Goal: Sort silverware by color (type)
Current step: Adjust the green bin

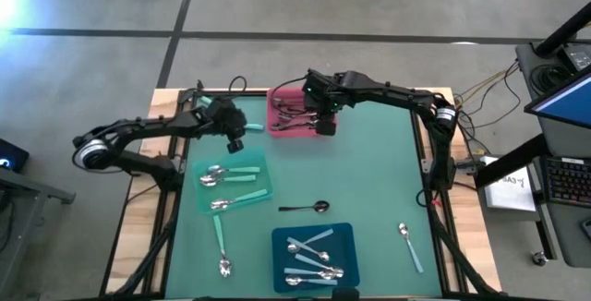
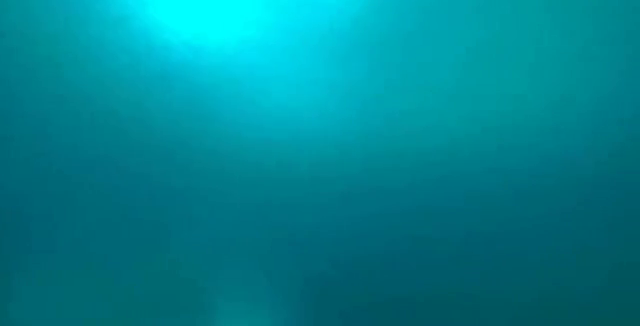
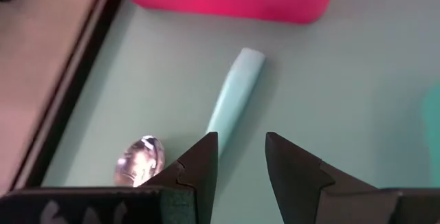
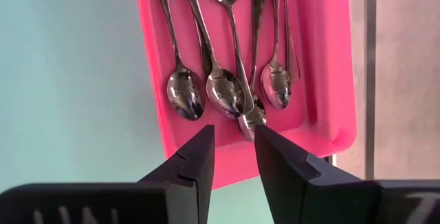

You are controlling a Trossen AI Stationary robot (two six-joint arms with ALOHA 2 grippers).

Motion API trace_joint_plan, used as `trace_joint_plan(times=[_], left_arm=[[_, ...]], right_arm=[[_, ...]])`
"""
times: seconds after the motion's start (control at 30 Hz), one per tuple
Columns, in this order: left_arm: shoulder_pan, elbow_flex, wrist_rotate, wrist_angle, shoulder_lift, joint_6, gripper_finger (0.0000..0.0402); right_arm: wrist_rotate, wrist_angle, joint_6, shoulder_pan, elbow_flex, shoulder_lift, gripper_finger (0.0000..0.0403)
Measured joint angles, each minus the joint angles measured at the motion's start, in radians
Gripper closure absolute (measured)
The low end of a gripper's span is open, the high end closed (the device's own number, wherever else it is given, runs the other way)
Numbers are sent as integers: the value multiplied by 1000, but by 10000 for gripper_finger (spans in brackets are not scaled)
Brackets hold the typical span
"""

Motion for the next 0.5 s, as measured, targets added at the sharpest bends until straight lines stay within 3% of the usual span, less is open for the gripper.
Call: trace_joint_plan(times=[0.33, 0.5], left_arm=[[13, 5, -17, 56, 96, 22, 295], [28, 65, -14, 26, 137, 32, 295]], right_arm=[[0, -2, -1, -2, 0, 0, 310], [0, -2, -11, -2, 0, 0, 305]])
